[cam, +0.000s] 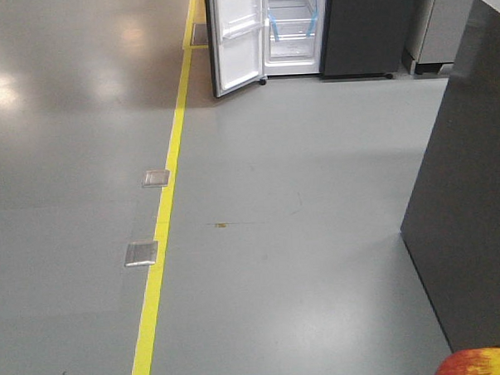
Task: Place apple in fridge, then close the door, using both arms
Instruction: 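Drive the base toward the open refrigerator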
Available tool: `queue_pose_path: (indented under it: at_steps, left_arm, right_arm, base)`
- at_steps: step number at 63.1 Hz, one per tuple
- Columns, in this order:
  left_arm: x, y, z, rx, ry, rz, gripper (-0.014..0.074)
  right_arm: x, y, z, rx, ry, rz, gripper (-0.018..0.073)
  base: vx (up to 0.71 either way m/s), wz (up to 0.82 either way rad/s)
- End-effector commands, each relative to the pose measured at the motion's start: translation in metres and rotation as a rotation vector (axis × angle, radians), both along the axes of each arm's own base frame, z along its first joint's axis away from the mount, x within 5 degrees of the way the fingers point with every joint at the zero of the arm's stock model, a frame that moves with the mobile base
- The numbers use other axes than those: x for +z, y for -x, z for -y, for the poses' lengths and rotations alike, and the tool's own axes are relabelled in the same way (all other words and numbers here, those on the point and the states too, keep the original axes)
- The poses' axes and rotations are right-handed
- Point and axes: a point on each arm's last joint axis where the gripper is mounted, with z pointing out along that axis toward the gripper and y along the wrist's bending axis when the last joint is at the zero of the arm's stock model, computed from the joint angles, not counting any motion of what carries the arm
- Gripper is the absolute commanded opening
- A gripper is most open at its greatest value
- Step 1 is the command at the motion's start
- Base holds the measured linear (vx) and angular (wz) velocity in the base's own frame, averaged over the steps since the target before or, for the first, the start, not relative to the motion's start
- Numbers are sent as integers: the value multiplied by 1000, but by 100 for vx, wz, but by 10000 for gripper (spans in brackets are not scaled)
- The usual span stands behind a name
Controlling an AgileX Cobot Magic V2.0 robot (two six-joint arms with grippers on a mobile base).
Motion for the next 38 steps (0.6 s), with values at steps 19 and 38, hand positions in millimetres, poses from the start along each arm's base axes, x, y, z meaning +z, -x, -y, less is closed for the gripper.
queue_pose_path:
  at_steps: [19, 38]
  left_arm:
    - [1, 1, 0, -1, 16, 70, -6]
    - [1, 1, 0, -1, 16, 70, -6]
  right_arm:
    - [13, -2, -1, -12, -62, 58, 415]
    - [13, -2, -1, -12, -62, 58, 415]
  base:
    - [27, 4]
    - [26, 2]
